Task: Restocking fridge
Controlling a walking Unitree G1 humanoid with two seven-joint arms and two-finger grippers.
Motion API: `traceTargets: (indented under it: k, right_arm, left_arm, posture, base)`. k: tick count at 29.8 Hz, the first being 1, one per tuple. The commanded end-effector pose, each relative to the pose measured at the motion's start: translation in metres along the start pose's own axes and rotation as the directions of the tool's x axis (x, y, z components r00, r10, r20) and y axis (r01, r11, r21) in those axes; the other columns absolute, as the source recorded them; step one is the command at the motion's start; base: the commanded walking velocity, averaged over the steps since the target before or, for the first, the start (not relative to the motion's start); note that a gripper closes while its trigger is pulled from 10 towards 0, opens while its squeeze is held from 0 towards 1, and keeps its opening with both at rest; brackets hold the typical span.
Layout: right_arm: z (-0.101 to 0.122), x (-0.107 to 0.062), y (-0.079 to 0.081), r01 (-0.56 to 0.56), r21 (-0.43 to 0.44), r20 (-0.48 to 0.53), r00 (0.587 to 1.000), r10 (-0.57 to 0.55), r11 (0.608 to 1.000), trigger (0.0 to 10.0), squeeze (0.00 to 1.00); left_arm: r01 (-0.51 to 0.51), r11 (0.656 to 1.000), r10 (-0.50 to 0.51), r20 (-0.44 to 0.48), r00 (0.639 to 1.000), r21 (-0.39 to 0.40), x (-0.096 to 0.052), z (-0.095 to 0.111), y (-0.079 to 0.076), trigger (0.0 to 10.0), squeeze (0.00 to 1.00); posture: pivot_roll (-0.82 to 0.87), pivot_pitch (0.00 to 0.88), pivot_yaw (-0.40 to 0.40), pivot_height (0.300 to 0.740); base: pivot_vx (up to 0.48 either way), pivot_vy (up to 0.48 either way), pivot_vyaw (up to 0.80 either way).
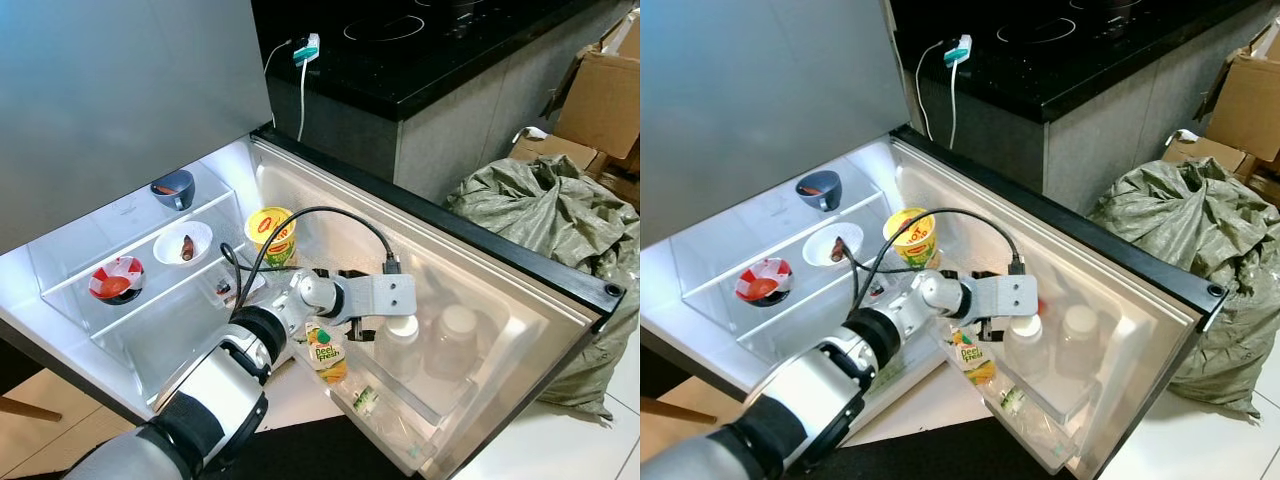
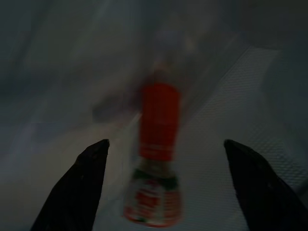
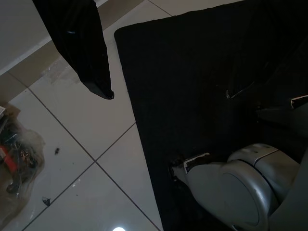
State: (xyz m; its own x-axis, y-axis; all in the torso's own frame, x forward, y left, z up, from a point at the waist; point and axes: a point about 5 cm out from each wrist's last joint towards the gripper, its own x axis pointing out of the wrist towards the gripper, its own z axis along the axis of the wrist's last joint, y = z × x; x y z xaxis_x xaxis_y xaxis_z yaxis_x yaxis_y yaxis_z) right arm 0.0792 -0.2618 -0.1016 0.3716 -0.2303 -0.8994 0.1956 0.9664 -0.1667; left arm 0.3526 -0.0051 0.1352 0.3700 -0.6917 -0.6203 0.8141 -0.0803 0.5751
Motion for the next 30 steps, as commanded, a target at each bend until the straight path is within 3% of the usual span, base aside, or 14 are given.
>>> traceTargets:
  k: [1,2,5,11,18,25,30]
  right_arm:
    - [-0.008,-0.001,0.004,-0.006,0.02,-0.016,1.0,0.007,1.0,10.0,0.0]
    - [-0.008,-0.001,0.004,-0.006,0.023,-0.016,1.0,0.006,1.0,10.0,0.0]
    - [-0.009,-0.002,0.003,-0.004,0.027,-0.018,1.0,0.004,1.0,10.0,0.0]
    - [-0.01,-0.002,0.003,-0.002,0.029,-0.018,1.0,0.003,1.0,10.0,0.0]
    - [-0.011,-0.002,0.001,-0.001,0.03,-0.016,1.0,0.001,1.0,10.0,0.0]
    - [-0.011,-0.002,0.0,-0.002,0.027,-0.017,1.0,0.002,1.0,10.0,0.0]
    - [-0.008,-0.002,-0.001,-0.002,0.018,-0.014,1.0,0.002,1.0,10.0,0.0]
  left_arm:
    - [0.108,0.994,-0.107,-0.155,0.982,-0.004,0.003,-0.033,-0.028,10.0,1.0]
    - [0.117,0.993,-0.111,-0.171,0.979,0.022,0.003,-0.034,-0.029,10.0,0.0]
    - [0.133,0.988,-0.113,-0.213,0.97,0.082,0.003,-0.037,-0.032,10.0,0.0]
    - [0.143,0.984,-0.114,-0.245,0.963,0.104,0.002,-0.042,-0.034,10.0,0.0]
    - [0.096,0.995,-0.095,-0.235,0.967,-0.007,-0.001,-0.048,-0.031,10.0,0.0]
    - [0.022,0.97,-0.048,-0.098,0.994,-0.244,-0.004,-0.042,-0.022,10.0,0.0]
    - [0.019,0.956,-0.044,-0.078,0.996,-0.292,-0.008,-0.043,-0.018,10.0,0.0]
  posture:
    - [-0.28,0.173,0.149,0.74]
    - [-0.28,0.174,0.15,0.74]
    - [-0.28,0.177,0.152,0.74]
    - [-0.28,0.178,0.153,0.74]
    - [-0.29,0.183,0.152,0.74]
    - [-0.29,0.178,0.145,0.74]
    - [-0.29,0.174,0.139,0.74]
  base:
    - [0.0,0.0,0.0]
    - [0.0,0.0,0.0]
    - [0.0,0.0,0.0]
    - [0.0,0.0,0.0]
    - [0.0,0.0,0.0]
    - [0.0,0.0,0.0]
    - [0.0,0.0,0.0]
